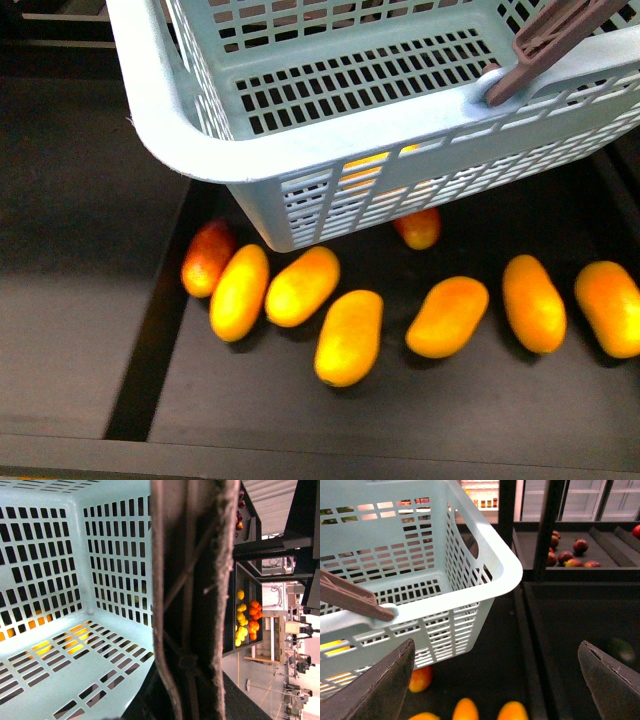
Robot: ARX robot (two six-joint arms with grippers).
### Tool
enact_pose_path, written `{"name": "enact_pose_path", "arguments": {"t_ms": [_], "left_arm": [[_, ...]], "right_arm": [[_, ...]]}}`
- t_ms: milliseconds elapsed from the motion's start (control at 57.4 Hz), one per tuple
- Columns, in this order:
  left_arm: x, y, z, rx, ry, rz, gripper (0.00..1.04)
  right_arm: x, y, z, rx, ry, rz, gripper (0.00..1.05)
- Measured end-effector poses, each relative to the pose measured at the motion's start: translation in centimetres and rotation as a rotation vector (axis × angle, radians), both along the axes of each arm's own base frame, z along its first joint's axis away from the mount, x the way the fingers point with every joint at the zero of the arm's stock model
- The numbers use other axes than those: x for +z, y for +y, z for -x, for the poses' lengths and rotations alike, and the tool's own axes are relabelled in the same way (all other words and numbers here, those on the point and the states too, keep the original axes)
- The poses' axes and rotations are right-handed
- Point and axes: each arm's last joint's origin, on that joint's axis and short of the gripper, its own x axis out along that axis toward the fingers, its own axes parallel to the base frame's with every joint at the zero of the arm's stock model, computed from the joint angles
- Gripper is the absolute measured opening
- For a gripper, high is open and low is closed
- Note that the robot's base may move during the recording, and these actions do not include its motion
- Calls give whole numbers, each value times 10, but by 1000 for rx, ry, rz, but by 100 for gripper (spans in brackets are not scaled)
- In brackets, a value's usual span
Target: Pick lemon and mango into basket
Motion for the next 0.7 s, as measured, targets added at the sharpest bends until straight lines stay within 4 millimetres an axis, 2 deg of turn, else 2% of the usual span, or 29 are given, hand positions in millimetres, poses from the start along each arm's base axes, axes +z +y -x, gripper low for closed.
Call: {"name": "enact_pose_path", "arguments": {"t_ms": [488,697], "left_arm": [[0,0,0,-2,1,1,6],[1,7,-5,34,-21,-19,6]], "right_arm": [[0,0,0,5,1,-2,96],[0,0,0,5,0,-2,96]]}}
